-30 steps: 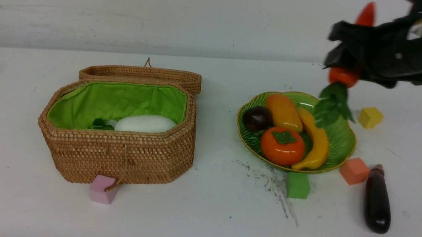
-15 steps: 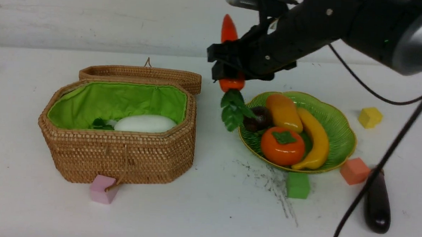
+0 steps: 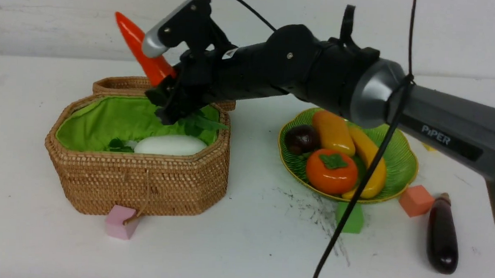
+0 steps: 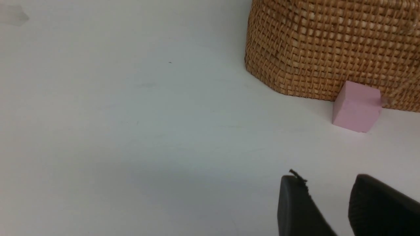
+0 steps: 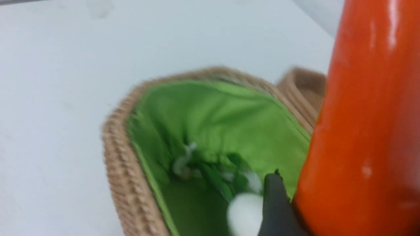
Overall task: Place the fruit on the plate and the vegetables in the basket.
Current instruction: Use the right arm to grab a carrot and put it into the left basket
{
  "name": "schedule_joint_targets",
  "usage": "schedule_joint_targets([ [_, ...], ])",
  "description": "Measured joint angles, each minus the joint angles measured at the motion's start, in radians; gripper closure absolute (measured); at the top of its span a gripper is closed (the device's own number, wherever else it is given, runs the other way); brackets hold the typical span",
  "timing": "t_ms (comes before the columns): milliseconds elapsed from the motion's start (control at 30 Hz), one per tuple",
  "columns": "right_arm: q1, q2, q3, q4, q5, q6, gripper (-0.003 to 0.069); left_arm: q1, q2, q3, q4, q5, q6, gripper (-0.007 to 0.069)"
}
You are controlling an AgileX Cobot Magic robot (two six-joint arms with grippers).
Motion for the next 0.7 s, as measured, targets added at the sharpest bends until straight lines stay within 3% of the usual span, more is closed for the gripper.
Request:
schedule_joint_targets([
  [133,0.022,0.022,-0.002,0.072,-0.004,-0.132,0.0262,0.000,0.000,0.000,0.000,0.000,0.000,0.0386],
  [233,0.023,0.065,-0.002,0.097,-0.007,-0.162,0.0262,0.000,0.000,0.000,0.000,0.000,0.000,0.0386],
  [700,0.021,0.141,-0.002,0.106,-0.027,-0.126,0.0262,0.000,0.000,0.000,0.000,0.000,0.000,0.0386],
])
